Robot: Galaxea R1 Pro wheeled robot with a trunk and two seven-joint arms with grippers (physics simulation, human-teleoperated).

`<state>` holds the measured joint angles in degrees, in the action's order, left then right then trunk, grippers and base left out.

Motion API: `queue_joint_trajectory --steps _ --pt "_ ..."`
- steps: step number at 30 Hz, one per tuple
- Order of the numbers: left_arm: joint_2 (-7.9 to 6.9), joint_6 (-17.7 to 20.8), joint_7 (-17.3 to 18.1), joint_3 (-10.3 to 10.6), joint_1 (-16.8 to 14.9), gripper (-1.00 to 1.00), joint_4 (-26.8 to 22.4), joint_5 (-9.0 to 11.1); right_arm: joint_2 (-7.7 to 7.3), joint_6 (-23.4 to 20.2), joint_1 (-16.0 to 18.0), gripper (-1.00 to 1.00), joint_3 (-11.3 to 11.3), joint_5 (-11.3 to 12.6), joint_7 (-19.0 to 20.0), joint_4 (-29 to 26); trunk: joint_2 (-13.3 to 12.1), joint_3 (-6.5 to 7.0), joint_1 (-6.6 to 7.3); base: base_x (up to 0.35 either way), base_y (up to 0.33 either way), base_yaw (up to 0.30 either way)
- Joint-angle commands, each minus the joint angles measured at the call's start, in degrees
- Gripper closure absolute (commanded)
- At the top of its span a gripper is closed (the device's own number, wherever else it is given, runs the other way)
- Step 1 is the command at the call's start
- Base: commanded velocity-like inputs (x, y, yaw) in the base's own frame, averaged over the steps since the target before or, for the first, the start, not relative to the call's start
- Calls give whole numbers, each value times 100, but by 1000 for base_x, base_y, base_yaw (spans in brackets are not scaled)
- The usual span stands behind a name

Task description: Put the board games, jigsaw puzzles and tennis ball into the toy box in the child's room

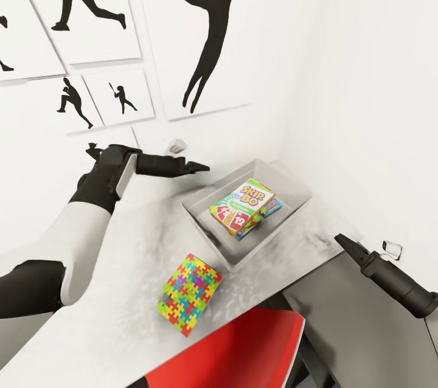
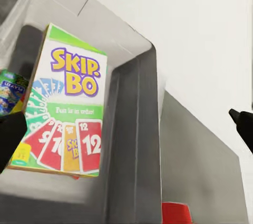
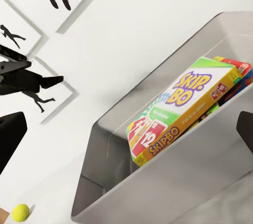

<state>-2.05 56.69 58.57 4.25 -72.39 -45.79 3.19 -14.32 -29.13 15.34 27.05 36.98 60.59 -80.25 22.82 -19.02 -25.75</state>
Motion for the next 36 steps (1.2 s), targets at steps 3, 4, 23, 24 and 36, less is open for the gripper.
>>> queue_joint_trajectory --steps 3,4,23,24,36 --pt "-543 148 590 20 12 -100 -83 45 3 -43 4 -100 2 30 6 -3 10 -10 -3 0 0 0" --pt "-801 175 900 19 24 -100 -98 47 5 -42 4 -100 2 28 8 -5 10 -10 -3 0 0 0" --pt "-2972 -596 3143 -1734 2909 -100 -118 27 69 -40 4 -100 -6 18 27 -71 10 81 -3 -46 -43 124" --pt "-2964 -719 3143 -1866 3086 -100 -116 26 69 -40 4 -100 -6 19 29 -73 10 88 -3 -24 -132 190" --pt "-2951 -1004 3143 -2125 3436 -100 -123 24 78 -38 4 -100 -18 12 18 -87 10 172 -3 -194 4 194"
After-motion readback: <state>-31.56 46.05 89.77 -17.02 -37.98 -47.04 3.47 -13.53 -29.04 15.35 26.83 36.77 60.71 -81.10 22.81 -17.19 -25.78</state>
